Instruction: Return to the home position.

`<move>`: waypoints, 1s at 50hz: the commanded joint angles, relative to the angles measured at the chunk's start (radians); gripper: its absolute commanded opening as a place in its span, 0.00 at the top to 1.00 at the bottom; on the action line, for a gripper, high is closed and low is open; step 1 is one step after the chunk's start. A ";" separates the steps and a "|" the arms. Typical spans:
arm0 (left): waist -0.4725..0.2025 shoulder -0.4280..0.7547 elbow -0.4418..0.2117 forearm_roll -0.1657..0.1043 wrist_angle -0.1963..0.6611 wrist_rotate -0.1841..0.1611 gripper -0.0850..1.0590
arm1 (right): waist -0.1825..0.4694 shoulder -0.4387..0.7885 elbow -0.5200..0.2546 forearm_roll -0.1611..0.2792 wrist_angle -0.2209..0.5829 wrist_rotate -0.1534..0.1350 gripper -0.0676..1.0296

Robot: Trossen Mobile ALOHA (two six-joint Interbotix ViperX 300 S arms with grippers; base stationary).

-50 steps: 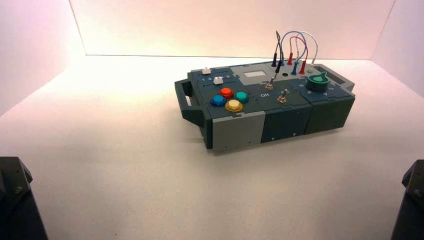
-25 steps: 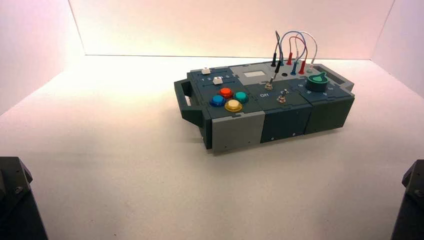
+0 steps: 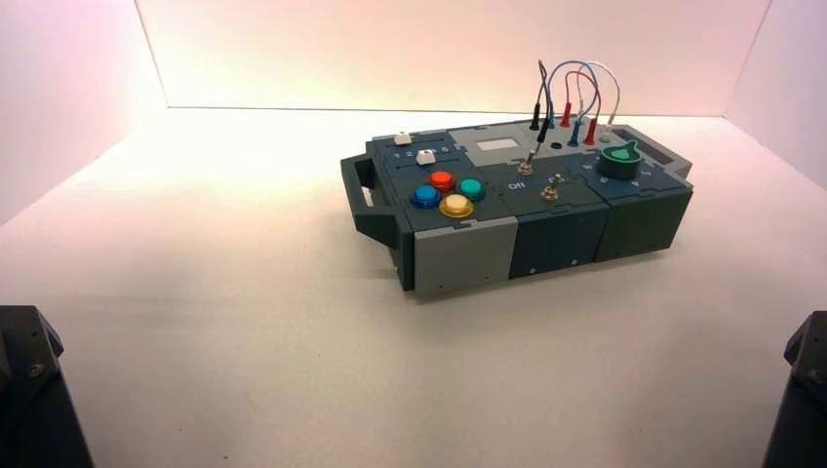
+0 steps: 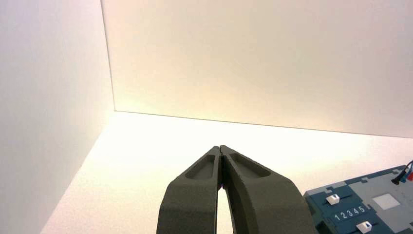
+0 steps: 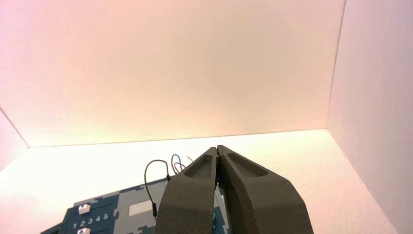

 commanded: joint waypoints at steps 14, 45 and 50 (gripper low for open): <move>0.003 -0.081 0.021 -0.005 0.032 -0.018 0.95 | 0.002 -0.002 -0.011 0.006 -0.005 0.011 0.96; 0.006 -0.278 0.069 -0.005 0.064 -0.029 0.95 | 0.002 -0.005 -0.009 0.005 -0.003 0.012 0.96; 0.006 -0.276 0.067 -0.005 0.064 -0.029 0.95 | 0.002 -0.005 -0.009 0.005 -0.005 0.012 0.96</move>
